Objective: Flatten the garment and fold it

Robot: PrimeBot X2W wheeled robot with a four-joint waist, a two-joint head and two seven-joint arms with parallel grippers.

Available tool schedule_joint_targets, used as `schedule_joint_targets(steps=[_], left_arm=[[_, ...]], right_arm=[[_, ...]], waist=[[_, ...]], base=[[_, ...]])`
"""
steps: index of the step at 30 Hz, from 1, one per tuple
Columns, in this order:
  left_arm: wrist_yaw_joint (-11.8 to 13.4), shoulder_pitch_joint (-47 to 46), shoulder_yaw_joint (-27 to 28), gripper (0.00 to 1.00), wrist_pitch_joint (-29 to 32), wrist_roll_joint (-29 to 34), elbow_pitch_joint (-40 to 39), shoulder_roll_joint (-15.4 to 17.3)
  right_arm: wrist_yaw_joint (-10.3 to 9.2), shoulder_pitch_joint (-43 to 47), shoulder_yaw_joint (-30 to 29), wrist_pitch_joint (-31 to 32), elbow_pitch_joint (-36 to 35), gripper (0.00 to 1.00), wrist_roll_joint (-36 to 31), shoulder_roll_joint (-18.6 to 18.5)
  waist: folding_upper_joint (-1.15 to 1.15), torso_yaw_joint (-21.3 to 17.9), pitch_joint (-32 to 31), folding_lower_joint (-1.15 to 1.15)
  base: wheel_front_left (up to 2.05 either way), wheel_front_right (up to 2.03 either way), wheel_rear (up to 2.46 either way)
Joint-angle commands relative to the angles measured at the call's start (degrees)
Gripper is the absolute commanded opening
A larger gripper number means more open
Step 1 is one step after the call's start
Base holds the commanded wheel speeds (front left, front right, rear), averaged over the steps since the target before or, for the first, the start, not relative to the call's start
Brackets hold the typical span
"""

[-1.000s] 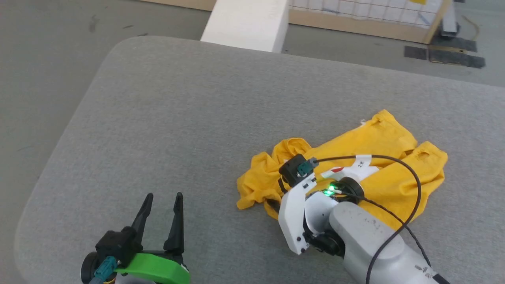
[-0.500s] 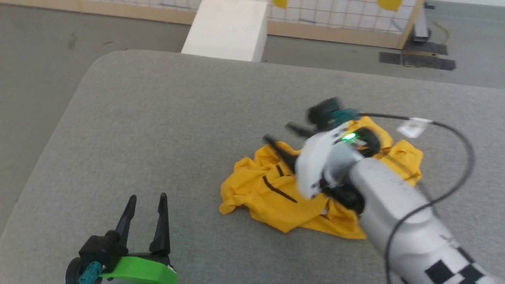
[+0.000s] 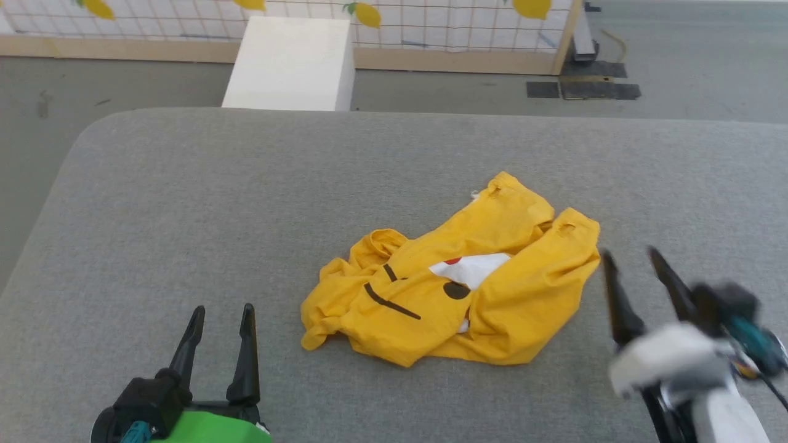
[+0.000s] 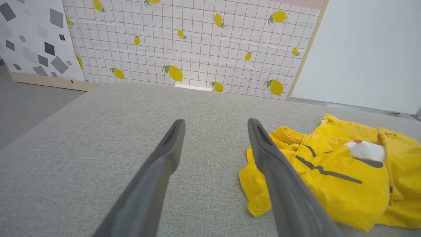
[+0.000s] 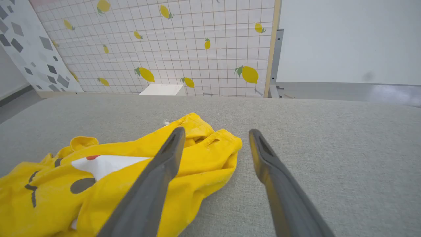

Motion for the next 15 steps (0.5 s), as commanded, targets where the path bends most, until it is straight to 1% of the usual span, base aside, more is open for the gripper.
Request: schedule_joint_targets(steps=[1, 3, 7, 11, 15], left_arm=[[-0.4, 0.76, -0.11, 1.0, -0.22, 0.91, -0.36, 0.3], [-0.4, 1.07, -0.17, 1.0, -0.22, 0.85, -0.76, 0.47], [-0.4, 1.88, 0.02, 1.0, -0.22, 0.7, -1.95, 0.67], [-0.4, 3.12, 0.23, 1.0, -0.22, 0.73, -2.38, 1.12], [-0.4, 2.4, -0.39, 1.0, -0.22, 0.65, -3.56, 1.97]], right_arm=[[-0.08, 2.29, -0.66, -1.92, -1.22, 1.0, 0.58, 0.11], [-0.08, 6.44, -2.36, -5.93, -2.62, 1.0, 0.64, 0.13], [-0.08, 11.63, -2.88, -9.82, -2.8, 1.0, 2.75, 0.14], [-0.08, 13.85, -2.22, -11.24, -1.84, 1.0, 4.88, 0.15], [-0.08, 13.91, -1.8, -11.68, -1.42, 1.0, 5.07, 0.15]], waist=[[0.0, -0.58, -0.02, 0.0], [0.0, -0.97, -0.05, 0.0], [0.0, -1.79, -0.1, 0.0], [0.0, -2.72, -0.29, 0.0], [0.0, -3.21, -0.56, 0.0]], base=[[0.0, 0.0, 0.0], [0.0, 0.0, 0.0], [0.0, 0.0, 0.0], [0.0, 0.0, 0.0], [0.0, 0.0, 0.0]])
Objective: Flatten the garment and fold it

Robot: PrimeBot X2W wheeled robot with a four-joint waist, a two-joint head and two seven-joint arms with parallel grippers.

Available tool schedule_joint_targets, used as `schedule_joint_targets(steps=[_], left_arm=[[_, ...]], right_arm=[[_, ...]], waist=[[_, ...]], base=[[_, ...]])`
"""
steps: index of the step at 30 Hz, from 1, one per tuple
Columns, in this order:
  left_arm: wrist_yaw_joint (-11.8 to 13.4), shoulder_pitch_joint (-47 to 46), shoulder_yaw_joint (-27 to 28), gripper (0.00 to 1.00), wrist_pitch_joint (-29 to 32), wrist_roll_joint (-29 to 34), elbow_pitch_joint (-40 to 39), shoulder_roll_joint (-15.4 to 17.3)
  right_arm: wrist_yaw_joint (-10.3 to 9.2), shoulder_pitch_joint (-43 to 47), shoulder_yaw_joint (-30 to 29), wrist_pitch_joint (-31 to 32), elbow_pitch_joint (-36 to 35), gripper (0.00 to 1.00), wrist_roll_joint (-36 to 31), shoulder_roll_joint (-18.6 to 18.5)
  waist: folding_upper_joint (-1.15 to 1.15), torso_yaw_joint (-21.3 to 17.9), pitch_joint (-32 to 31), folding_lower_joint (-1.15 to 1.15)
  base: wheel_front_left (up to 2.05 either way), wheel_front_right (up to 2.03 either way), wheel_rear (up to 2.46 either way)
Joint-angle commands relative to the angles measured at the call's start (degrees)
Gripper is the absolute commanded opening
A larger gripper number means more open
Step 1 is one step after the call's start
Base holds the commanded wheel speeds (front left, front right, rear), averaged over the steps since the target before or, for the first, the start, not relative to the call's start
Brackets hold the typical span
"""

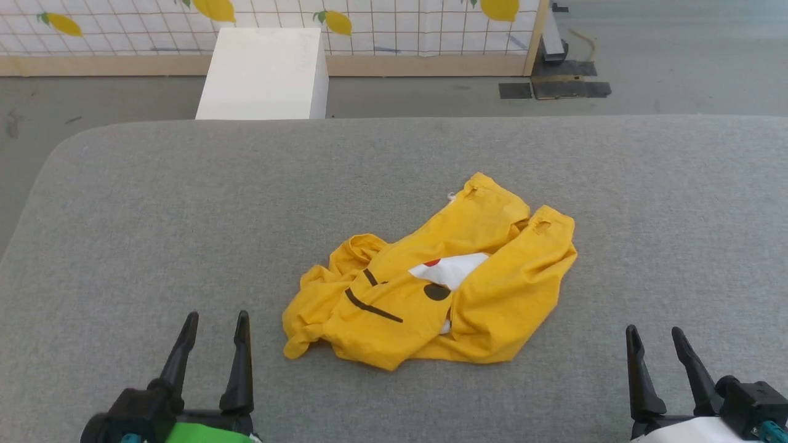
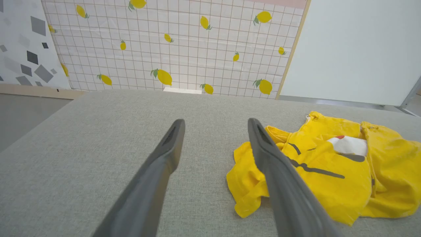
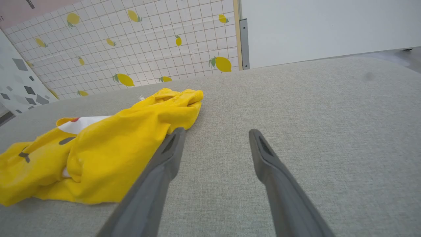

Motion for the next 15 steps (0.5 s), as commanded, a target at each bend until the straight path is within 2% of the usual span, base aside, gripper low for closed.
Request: schedule_joint_targets(steps=[1, 5, 7, 11, 15], left_arm=[[-0.4, -0.73, -0.6, 1.0, -0.22, 0.57, -0.73, 1.13], [-0.4, -4.35, -4.1, 1.0, -0.22, -0.05, -0.65, 5.2], [-0.4, -7.11, -7.57, 1.0, 0.32, -0.71, 0.72, 8.66], [-0.4, -15.14, -15.98, 1.0, 6.66, -3.94, 3.31, 15.51], [-0.4, -23.86, -23.11, 1.0, 11.39, -8.5, 6.4, 18.86]], right_arm=[[-0.08, 0.06, 0.01, -0.58, 0.13, 1.0, 0.15, 0.1], [-0.08, -0.48, -0.45, -0.67, 0.19, 1.0, 0.03, 0.1], [-0.08, -0.69, -0.79, -0.69, 0.07, 1.0, 0.06, 0.1], [-0.08, -1.02, -0.75, -0.7, 0.08, 1.0, 0.2, 0.1], [-0.08, -1.69, -0.19, -0.71, 0.4, 1.0, 0.39, 0.1]], waist=[[0.0, -0.13, -0.2, 0.0], [0.0, 0.0, -0.06, 0.0], [0.0, 0.19, 0.21, 0.0], [0.0, 0.5, 1.44, 0.0], [0.0, 0.55, 3.2, 0.0]], base=[[0.0, 0.0, 0.0], [0.0, 0.0, 0.0], [0.0, 0.0, 0.0], [0.0, 0.0, 0.0], [0.0, 0.0, 0.0]])
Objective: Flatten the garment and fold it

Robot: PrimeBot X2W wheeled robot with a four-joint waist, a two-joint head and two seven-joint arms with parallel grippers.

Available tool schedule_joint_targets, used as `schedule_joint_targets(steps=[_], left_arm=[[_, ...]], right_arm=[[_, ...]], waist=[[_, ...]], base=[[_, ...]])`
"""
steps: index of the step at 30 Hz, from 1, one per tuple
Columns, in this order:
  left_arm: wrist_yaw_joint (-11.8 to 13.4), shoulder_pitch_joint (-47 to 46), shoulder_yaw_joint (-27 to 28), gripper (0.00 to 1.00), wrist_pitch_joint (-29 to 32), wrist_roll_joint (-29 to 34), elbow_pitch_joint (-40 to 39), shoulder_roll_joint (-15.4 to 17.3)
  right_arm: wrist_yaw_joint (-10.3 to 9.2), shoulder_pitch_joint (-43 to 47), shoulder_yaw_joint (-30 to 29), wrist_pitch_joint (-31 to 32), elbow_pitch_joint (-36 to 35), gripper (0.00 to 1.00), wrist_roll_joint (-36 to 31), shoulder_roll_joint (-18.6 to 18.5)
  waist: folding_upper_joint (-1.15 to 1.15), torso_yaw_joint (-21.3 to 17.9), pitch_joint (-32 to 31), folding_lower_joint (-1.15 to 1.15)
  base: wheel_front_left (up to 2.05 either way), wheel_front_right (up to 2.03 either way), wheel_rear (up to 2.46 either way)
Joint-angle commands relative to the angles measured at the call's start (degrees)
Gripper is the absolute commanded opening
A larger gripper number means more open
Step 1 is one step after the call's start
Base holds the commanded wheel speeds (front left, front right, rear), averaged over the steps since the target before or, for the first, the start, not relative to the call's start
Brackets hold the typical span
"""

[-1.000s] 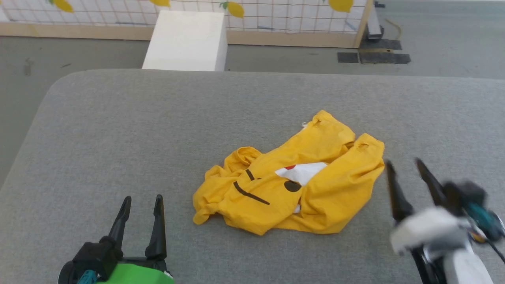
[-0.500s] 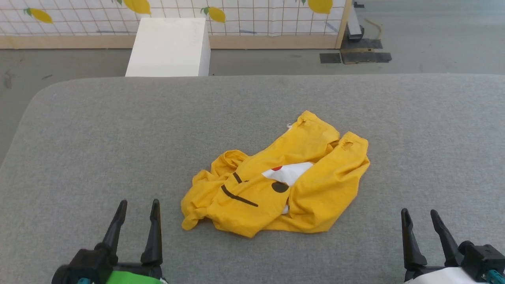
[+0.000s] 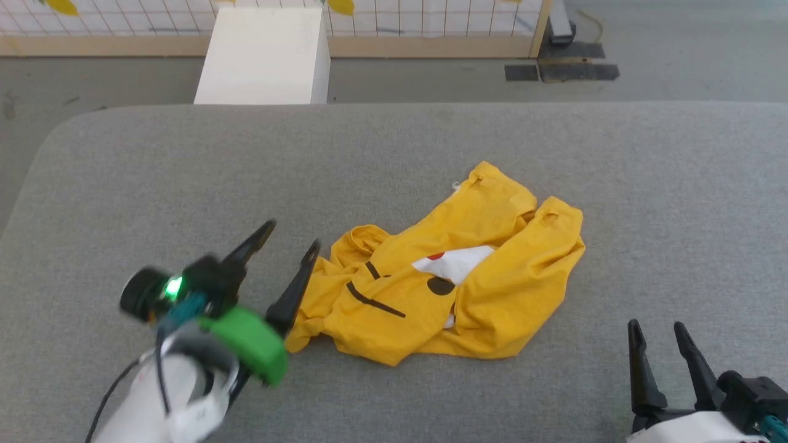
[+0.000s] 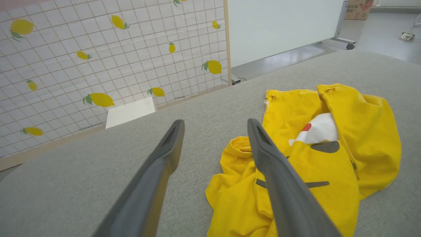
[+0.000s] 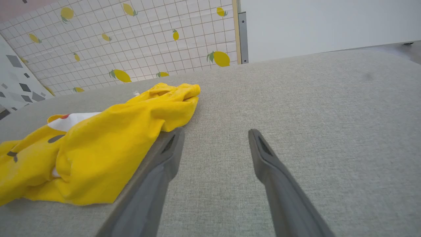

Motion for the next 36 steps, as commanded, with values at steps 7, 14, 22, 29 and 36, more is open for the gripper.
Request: schedule_joint_targets(steps=[7, 14, 22, 29, 36], left_arm=[[-0.4, -15.6, -11.52, 1.0, 6.56, -10.11, 10.35, 2.15], [-0.4, -26.12, -21.22, 1.0, 11.5, -17.44, 20.28, 4.95], [-0.4, -30.48, -29.28, 1.0, 15.82, -26.65, 24.33, 7.67], [-0.4, -30.25, -34.32, 1.0, 22.32, -33.33, 26.78, 8.24], [-0.4, -30.8, -36.45, 0.0, 21.18, -37.72, 26.24, 8.07]], right_arm=[[-0.08, -2.99, 1.49, -0.34, 0.41, 1.0, -0.04, 0.08], [-0.08, -4.81, 2.82, -0.34, 0.57, 1.0, -0.68, 0.08], [-0.08, -5.34, 2.69, -0.34, 0.15, 1.0, -0.62, 0.08], [-0.08, -5.54, 3.03, -0.35, -0.17, 1.0, -0.04, 0.08], [-0.08, -5.92, 2.37, -0.35, -0.11, 1.0, 0.07, 0.08]], waist=[[0.0, -0.97, 4.52, 0.0], [0.0, -3.54, 8.05, 0.0], [0.0, -6.25, 10.21, 0.0], [0.0, -7.43, 11.44, 0.0], [0.0, -6.53, 11.62, 0.0]], base=[[0.0, 0.0, 0.0], [0.0, 0.0, 0.0], [0.0, 0.0, 0.0], [0.0, 0.0, 0.0], [0.0, 0.0, 0.0]])
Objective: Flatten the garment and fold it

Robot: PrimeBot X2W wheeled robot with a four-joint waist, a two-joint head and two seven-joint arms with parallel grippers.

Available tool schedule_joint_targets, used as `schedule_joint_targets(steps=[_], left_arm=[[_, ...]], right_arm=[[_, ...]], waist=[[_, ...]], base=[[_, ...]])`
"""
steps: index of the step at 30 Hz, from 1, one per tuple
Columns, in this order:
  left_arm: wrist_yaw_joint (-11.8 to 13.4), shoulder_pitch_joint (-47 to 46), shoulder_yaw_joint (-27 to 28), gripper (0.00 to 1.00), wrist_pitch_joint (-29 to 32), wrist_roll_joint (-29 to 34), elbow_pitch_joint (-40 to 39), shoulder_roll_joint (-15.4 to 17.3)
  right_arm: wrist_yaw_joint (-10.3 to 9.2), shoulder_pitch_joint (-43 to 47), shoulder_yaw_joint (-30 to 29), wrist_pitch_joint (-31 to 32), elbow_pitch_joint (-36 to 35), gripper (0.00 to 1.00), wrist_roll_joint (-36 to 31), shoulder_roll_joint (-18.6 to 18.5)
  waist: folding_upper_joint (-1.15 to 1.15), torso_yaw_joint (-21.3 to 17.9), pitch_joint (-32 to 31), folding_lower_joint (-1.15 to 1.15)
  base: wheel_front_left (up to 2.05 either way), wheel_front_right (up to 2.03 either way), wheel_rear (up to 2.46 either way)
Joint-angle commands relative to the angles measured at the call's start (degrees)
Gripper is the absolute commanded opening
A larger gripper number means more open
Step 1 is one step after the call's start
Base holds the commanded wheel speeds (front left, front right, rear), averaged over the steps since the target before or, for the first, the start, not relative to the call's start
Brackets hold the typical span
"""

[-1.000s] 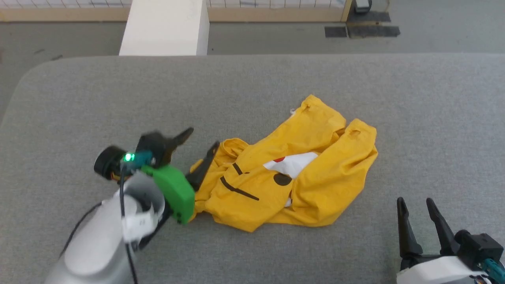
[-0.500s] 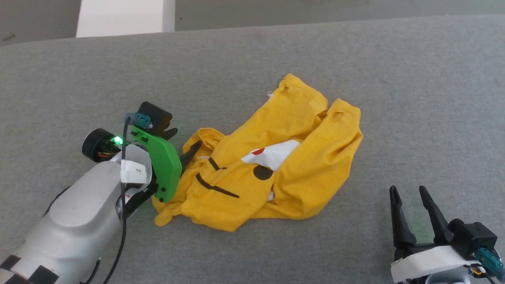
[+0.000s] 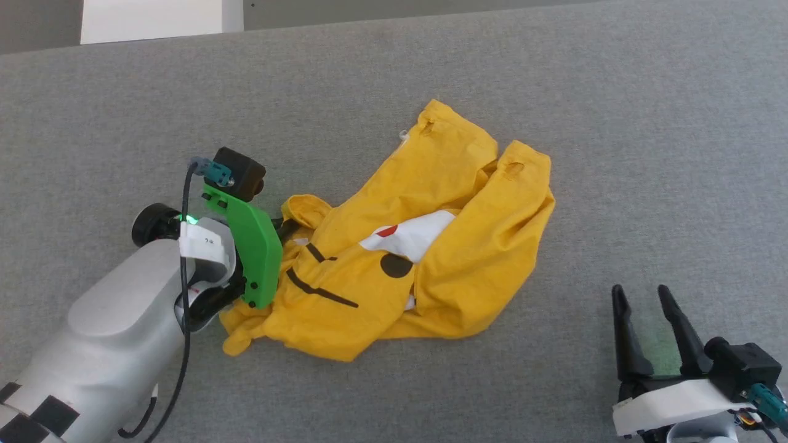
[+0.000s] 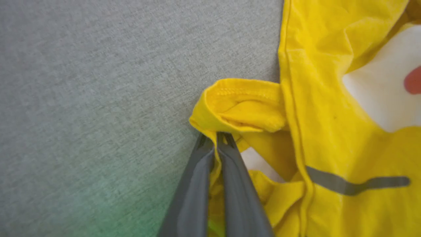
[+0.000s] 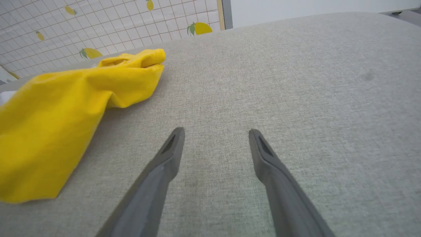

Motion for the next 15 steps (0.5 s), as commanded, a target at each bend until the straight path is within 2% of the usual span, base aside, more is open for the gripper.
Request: schedule_joint_targets(steps=[1, 6, 11, 13, 15], left_arm=[[-0.22, 1.72, -1.76, 0.0, -0.94, -0.82, 0.57, -0.73], [-0.22, 0.55, -0.43, 0.0, -10.37, -1.56, -1.6, -0.66], [-0.01, 2.95, 3.98, 0.0, -24.95, -1.74, -5.11, 1.26], [1.37, 6.01, 6.53, 0.0, -29.53, -2.23, -7.47, 2.44], [3.81, 10.31, 10.31, 0.0, -31.47, -2.54, -11.1, 3.68]], right_arm=[[-0.08, -1.01, -0.3, -0.35, -0.01, 1.0, -0.04, 0.05], [-0.08, -0.83, -0.82, -0.35, 0.77, 1.0, -0.44, 0.05], [-0.08, 0.08, -0.92, -0.35, 2.1, 1.0, -0.42, 0.05], [-0.08, 0.62, -1.05, -0.35, 2.52, 1.0, -0.37, 0.05], [-0.08, 1.14, -1.22, -0.35, 2.8, 1.0, -0.38, 0.05]], waist=[[0.0, 0.97, -0.56, 0.0], [0.0, 3.34, -3.02, 0.0], [0.0, 5.92, -6.1, 0.0], [0.0, 6.83, -7.07, 0.0], [0.0, 7.74, -7.84, 0.0]], base=[[0.0, 0.0, 0.0], [0.0, 0.0, 0.0], [0.0, 0.0, 0.0], [0.0, 0.0, 0.0], [0.0, 0.0, 0.0]])
